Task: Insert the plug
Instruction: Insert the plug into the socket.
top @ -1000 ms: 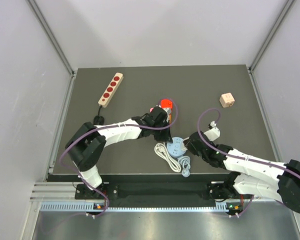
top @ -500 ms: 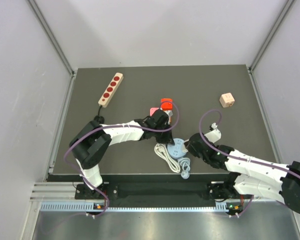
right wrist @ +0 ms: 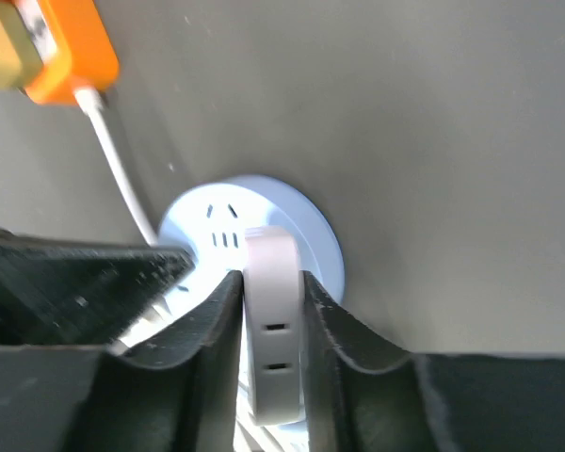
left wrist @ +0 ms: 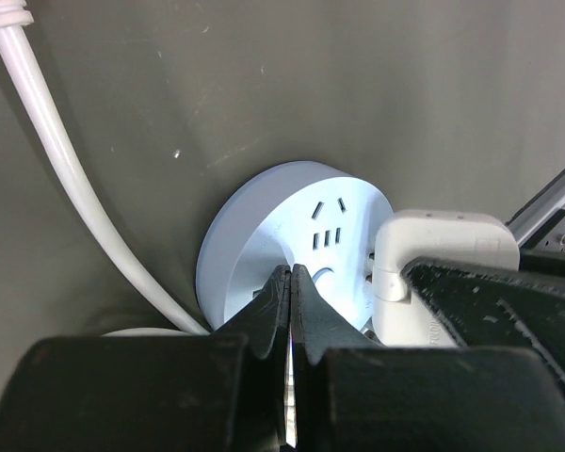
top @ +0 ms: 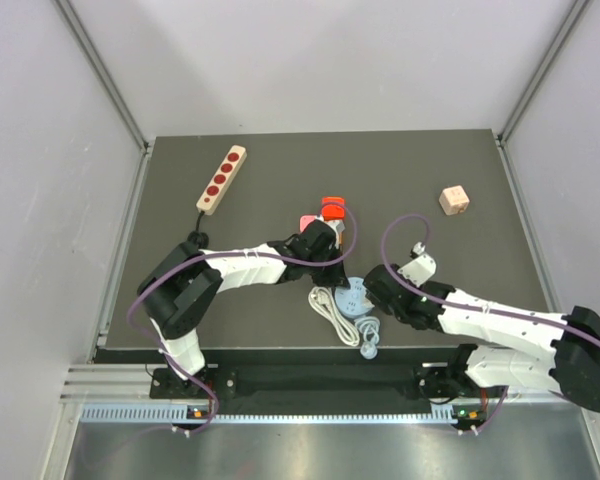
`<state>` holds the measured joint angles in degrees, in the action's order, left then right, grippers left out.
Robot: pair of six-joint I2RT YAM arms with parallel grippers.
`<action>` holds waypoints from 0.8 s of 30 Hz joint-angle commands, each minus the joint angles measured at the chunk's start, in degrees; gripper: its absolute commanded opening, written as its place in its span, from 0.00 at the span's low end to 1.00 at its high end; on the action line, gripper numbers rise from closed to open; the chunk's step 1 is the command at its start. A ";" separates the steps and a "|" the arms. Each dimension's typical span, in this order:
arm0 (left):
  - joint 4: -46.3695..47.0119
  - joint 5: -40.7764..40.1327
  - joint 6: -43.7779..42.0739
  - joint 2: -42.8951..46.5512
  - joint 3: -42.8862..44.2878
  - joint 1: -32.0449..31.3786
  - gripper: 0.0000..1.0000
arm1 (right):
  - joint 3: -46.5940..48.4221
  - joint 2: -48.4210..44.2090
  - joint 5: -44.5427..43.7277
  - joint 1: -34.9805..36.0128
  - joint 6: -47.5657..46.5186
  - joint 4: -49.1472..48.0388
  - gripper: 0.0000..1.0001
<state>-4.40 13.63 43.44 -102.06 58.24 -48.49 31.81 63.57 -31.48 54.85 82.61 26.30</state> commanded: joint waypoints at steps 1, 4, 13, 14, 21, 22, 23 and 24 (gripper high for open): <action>-8.08 -8.27 -2.66 -3.67 -4.10 0.33 0.00 | -1.15 2.43 5.65 2.54 -2.98 18.34 0.30; -8.08 -7.92 -2.57 -3.50 -3.75 0.33 0.00 | 1.74 3.31 5.38 2.63 -6.13 19.84 0.34; -7.99 -7.65 -2.48 -3.14 -3.66 0.33 0.00 | 7.64 9.20 6.43 2.89 -11.77 21.33 0.33; -7.99 -7.65 -2.40 -3.14 -3.74 0.33 0.00 | 7.82 9.90 6.70 2.89 -12.03 21.33 0.33; -8.34 -8.62 -2.48 -3.32 -4.27 0.41 0.00 | 9.67 7.63 2.84 2.55 -12.56 26.51 0.08; -8.25 -8.62 -2.22 -3.23 -4.45 0.41 0.00 | 10.02 7.01 2.48 2.37 -12.82 26.95 0.06; -8.25 -8.53 -2.22 -3.14 -4.54 0.50 0.00 | 10.20 5.87 2.39 2.28 -13.17 27.48 0.05; -8.08 -8.36 -2.05 -3.23 -4.54 0.59 0.00 | 10.37 5.25 2.05 1.93 -13.26 28.01 0.04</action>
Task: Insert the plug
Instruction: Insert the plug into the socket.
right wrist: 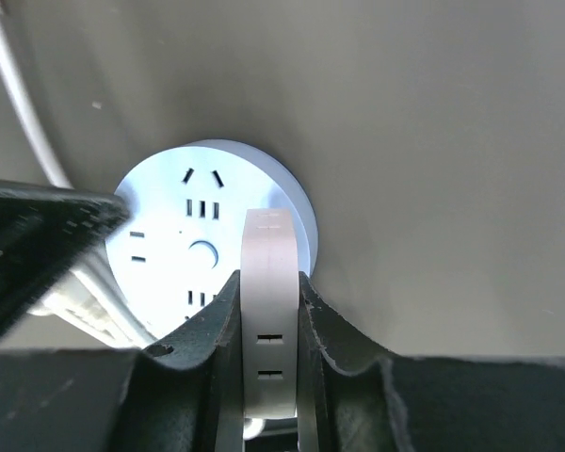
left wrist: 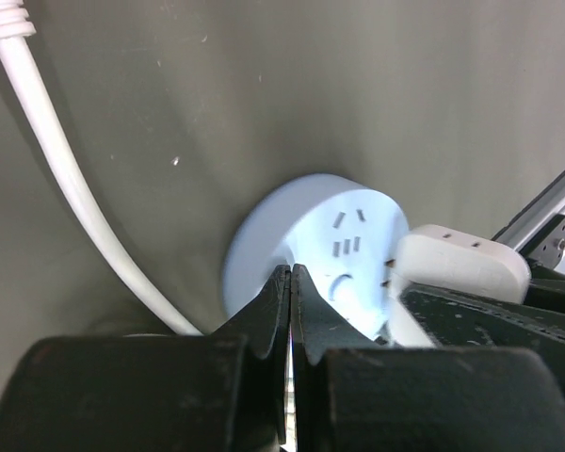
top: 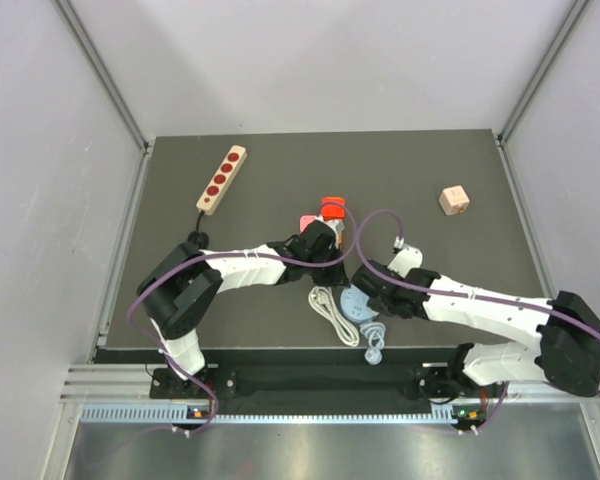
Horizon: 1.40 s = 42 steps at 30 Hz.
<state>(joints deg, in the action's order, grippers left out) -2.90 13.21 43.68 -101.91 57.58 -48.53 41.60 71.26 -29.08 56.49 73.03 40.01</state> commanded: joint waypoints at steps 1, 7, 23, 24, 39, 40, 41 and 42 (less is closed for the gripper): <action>-9.67 -7.85 -2.20 -3.47 -3.79 0.63 0.00 | 0.50 -2.97 -0.45 0.03 -3.95 14.57 0.04; -10.02 -7.85 -2.20 -3.47 -2.92 0.81 0.00 | -0.38 -5.87 -0.80 -0.94 -5.89 14.31 0.03; -18.19 -6.18 -4.66 7.32 6.75 3.00 0.00 | -1.35 -7.28 0.25 -4.46 -12.47 8.51 0.38; -18.46 -6.01 -4.66 8.12 7.28 3.09 0.00 | -1.44 -7.19 0.25 -4.72 -12.65 8.42 0.38; -22.68 -4.86 -6.68 19.02 10.89 5.99 0.00 | 0.06 -5.79 6.05 -6.04 -16.08 6.75 0.43; -22.85 -5.12 -6.85 19.81 10.88 6.34 0.00 | -0.29 -6.05 6.49 -6.04 -16.17 6.49 0.43; -22.77 -5.21 -7.03 19.91 10.88 6.43 0.00 | -1.17 -6.14 7.45 -6.04 -16.26 5.18 0.43; -22.77 -5.21 -7.12 19.99 10.80 6.61 0.00 | -1.44 -6.31 7.81 -6.04 -16.43 4.56 0.40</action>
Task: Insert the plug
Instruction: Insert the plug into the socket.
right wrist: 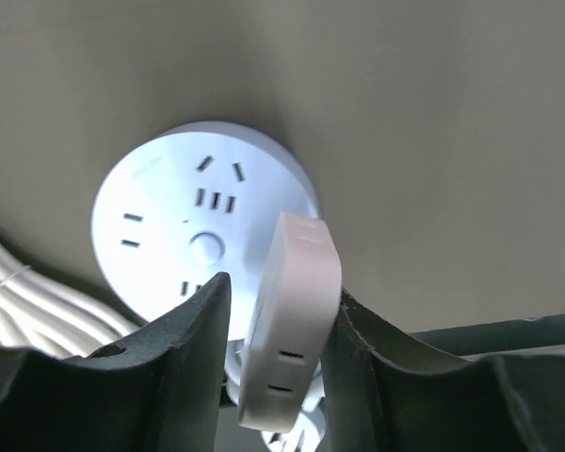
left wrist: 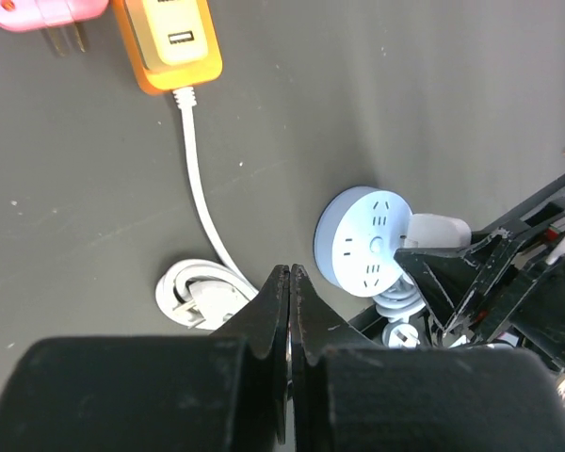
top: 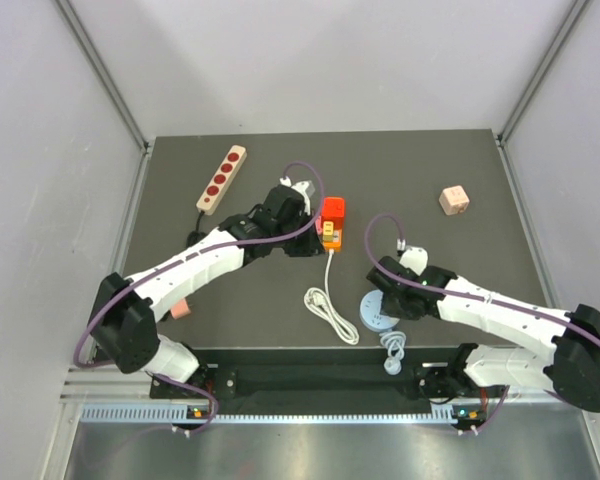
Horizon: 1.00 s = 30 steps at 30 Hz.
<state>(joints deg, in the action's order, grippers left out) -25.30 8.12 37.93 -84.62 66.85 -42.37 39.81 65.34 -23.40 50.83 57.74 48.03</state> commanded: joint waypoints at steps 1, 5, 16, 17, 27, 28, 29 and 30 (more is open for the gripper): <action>-0.54 -0.03 -1.46 2.88 1.36 0.79 0.00 | 0.18 -0.48 2.74 -0.38 -1.57 -4.08 0.38; -0.89 0.32 -1.81 2.53 1.18 1.41 0.00 | 0.96 0.13 2.40 -0.38 -2.98 -4.26 0.28; -1.33 1.55 -2.78 3.14 1.18 3.87 0.00 | 1.49 4.70 1.77 -7.04 -13.42 -8.99 0.09; -1.33 1.46 -2.78 3.23 1.18 4.05 0.00 | 1.84 5.14 1.95 -7.93 -14.22 -9.88 0.08; -1.86 1.64 -3.22 4.46 1.35 5.63 0.00 | 6.68 13.93 6.26 -19.88 -26.95 -16.65 0.01; -1.95 1.72 -3.22 4.55 1.35 5.98 0.00 | 7.12 15.68 6.96 -21.02 -27.93 -17.00 0.00; -2.03 1.90 -3.30 4.64 1.44 6.24 0.00 | 8.43 16.65 7.57 -23.38 -28.90 -17.09 0.00; -2.12 1.99 -3.30 4.73 1.35 6.42 0.00 | 9.22 17.62 8.19 -24.45 -30.04 -17.70 0.00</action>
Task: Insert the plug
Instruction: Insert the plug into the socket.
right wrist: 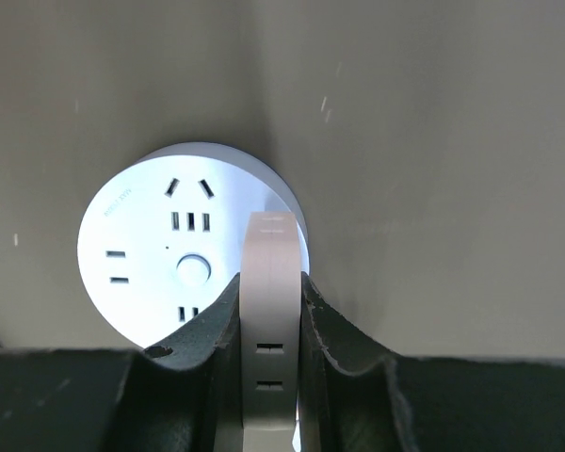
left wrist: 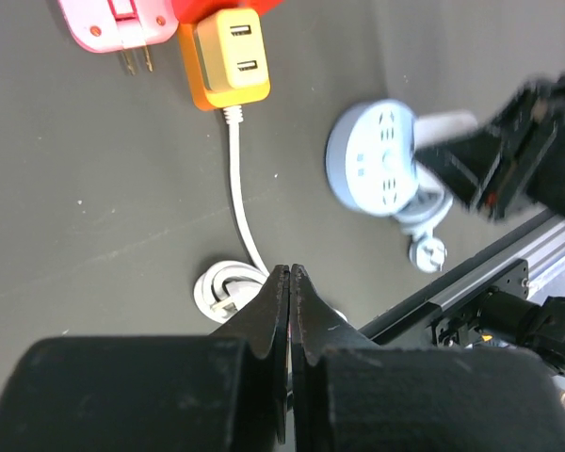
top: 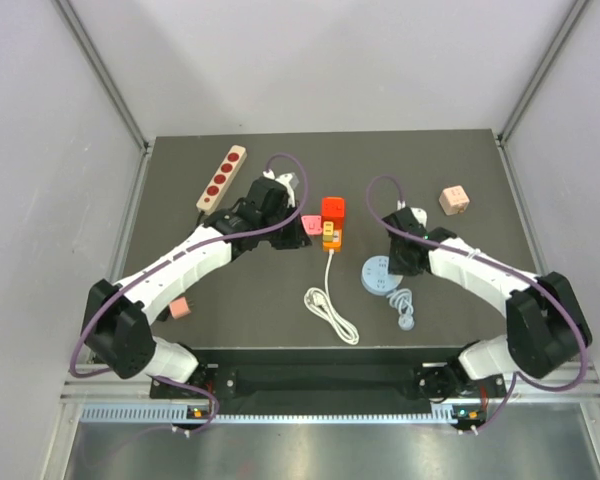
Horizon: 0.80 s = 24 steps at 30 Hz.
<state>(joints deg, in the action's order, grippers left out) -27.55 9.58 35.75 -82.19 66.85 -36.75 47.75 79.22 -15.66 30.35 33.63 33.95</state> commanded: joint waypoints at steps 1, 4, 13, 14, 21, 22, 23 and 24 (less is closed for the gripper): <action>0.04 0.61 -1.21 2.39 1.27 1.24 0.00 | 2.08 5.75 1.33 -4.85 -8.03 -3.98 0.00; 0.04 1.05 -1.12 2.65 1.26 2.12 0.00 | 5.94 10.32 2.38 -8.63 -11.65 -5.12 0.00; -0.14 1.05 -1.38 2.21 1.18 4.67 0.00 | 9.30 20.26 6.86 -12.76 -17.37 -8.02 0.00; -0.13 1.05 -1.38 2.21 1.18 4.93 0.00 | 8.86 20.71 7.48 -13.47 -17.54 -8.64 0.00; -0.31 0.09 -1.38 1.34 1.62 5.46 0.00 | 12.19 21.07 8.54 -14.35 -18.07 -6.98 0.12; -0.40 0.08 -1.38 1.25 1.79 5.46 0.00 | 13.94 20.63 8.37 -14.44 -18.16 -5.84 0.16; -0.49 0.08 -1.29 1.25 2.14 5.46 0.00 | 15.00 20.28 8.28 -14.53 -18.25 -5.13 0.23; -0.57 0.08 -1.29 1.33 2.32 5.46 0.00 | 16.14 19.66 8.10 -14.44 -18.42 -4.34 0.27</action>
<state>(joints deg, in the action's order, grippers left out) -28.25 9.98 35.20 -81.73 66.87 -31.57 62.46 96.66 -8.03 16.78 16.69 23.29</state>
